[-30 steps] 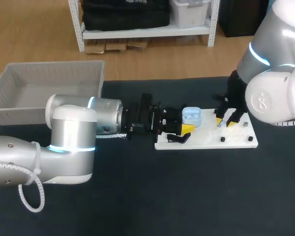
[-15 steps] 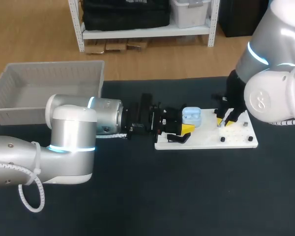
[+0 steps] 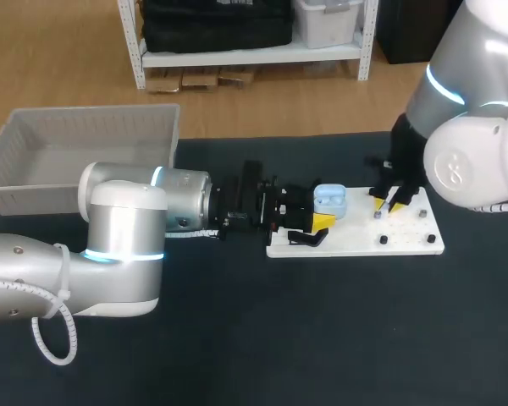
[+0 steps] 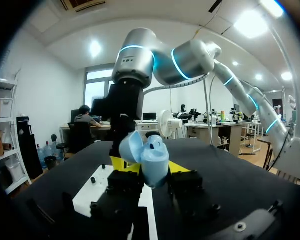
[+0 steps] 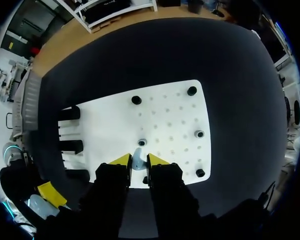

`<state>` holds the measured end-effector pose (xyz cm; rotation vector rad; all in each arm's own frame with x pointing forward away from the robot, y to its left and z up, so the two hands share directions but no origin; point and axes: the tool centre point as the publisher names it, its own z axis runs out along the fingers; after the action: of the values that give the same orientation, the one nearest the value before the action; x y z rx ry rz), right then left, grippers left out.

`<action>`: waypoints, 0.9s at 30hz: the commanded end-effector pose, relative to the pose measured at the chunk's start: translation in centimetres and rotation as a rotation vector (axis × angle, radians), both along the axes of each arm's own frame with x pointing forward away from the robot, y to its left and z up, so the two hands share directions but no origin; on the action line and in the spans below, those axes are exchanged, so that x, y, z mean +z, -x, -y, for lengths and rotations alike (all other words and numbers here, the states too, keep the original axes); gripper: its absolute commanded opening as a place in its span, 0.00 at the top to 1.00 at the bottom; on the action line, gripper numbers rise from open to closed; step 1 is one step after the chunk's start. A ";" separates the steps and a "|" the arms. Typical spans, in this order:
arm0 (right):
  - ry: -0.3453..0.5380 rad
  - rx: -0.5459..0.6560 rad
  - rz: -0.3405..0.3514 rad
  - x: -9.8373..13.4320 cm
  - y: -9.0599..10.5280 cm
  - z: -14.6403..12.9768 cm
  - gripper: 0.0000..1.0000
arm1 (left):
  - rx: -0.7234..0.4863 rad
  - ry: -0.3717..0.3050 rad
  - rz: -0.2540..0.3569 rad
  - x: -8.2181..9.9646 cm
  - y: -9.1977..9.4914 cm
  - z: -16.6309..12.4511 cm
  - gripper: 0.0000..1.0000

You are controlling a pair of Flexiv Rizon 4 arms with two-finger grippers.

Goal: Pick up each earbud case from the left stands, insert the matching earbuds, close the lid, and place the case in the box.

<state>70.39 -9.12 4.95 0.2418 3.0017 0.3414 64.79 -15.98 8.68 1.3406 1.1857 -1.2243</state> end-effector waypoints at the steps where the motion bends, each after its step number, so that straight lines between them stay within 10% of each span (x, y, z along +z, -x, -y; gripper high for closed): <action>1: 0.030 -0.018 0.007 1.8 1.2 0.5 1.00 | 0.007 0.002 0.003 -0.1 0.2 0.0 1.00; 16: 0.203 -0.026 -0.037 11.8 5.1 -0.4 1.00 | 0.007 0.002 0.003 -0.1 0.2 0.0 1.00; 27: 0.187 0.061 -0.066 13.7 7.7 -5.1 1.00 | 0.007 0.002 0.003 -0.1 0.2 0.0 1.00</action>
<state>62.79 -4.54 18.61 0.1514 3.0829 0.0609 64.79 -15.97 8.68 1.3406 1.1858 -1.2243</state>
